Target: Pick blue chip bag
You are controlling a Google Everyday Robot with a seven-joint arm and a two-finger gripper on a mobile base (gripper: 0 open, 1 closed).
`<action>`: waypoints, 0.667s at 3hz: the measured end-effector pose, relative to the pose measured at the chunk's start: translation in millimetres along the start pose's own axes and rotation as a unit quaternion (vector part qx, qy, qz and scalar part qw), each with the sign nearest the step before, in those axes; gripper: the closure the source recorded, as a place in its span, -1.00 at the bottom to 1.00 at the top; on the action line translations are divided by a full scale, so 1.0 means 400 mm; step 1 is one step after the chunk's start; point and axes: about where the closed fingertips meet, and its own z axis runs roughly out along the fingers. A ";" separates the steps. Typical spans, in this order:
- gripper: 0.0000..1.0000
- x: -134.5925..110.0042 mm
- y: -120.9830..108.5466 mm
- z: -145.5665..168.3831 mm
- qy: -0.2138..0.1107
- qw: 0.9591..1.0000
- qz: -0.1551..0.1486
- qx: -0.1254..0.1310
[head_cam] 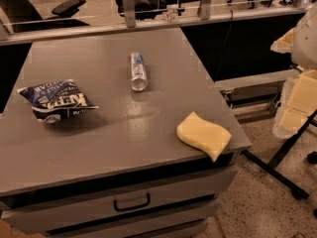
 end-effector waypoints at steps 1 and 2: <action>-1.00 0.000 0.000 0.000 0.000 1.000 0.000 0.000; -1.00 -0.037 0.004 -0.007 -0.023 1.000 -0.014 0.013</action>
Offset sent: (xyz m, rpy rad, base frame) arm 0.0030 0.0579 0.0184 0.1171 -0.1513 0.1334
